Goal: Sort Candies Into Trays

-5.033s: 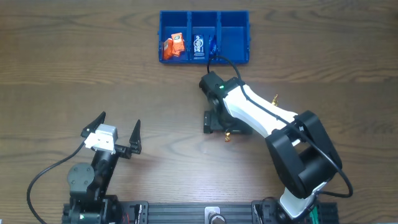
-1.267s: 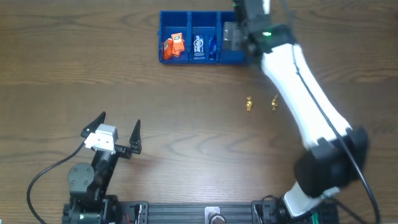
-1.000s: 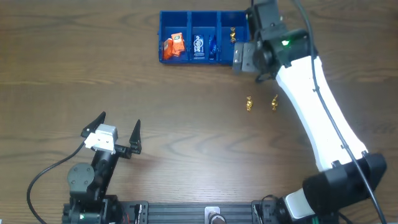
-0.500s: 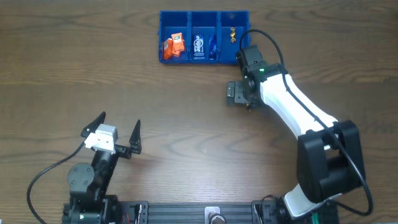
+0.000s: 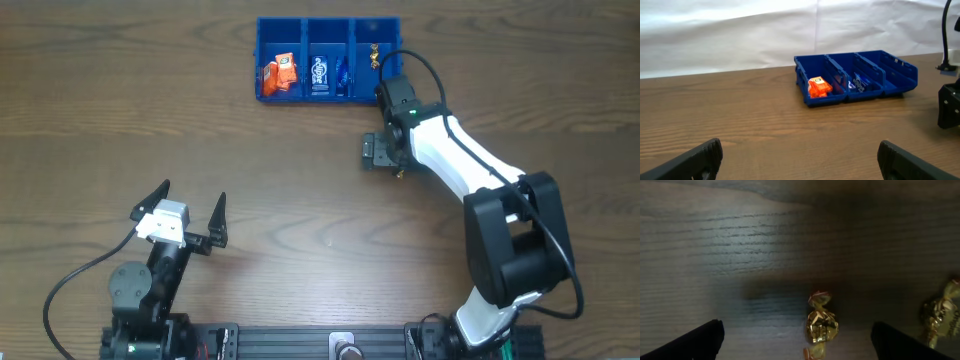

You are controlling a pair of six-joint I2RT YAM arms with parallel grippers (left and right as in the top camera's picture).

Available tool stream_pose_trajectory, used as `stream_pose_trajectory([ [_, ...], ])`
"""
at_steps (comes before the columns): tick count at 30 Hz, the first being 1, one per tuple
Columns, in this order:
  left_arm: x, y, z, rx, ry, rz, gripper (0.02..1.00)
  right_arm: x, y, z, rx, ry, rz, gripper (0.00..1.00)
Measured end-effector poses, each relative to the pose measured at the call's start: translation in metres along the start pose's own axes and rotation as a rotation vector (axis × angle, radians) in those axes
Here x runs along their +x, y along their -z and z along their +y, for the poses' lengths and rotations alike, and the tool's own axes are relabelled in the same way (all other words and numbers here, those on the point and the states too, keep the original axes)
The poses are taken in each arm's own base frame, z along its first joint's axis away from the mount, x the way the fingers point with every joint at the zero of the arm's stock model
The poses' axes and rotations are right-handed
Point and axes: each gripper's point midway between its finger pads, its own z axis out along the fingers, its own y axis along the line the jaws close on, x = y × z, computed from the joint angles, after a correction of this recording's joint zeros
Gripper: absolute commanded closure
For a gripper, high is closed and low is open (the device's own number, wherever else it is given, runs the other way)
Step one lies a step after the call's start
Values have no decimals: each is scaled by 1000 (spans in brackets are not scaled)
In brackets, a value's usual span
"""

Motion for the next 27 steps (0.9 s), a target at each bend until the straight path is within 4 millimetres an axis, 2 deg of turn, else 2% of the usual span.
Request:
stream_pose_trajectory([
  [6, 0, 0, 0, 0, 0, 0, 20, 0, -1, -1, 1, 24, 3, 112],
  [11, 0, 0, 0, 0, 0, 0, 18, 4, -6, -12, 12, 19, 17, 137],
  [17, 0, 0, 0, 0, 0, 0, 23, 13, -14, -17, 17, 33, 33, 237],
  [20, 0, 0, 0, 0, 0, 0, 20, 8, -14, -14, 5, 39, 15, 316],
  [27, 0, 0, 0, 0, 0, 0, 20, 7, -14, -11, -14, 45, 10, 386],
])
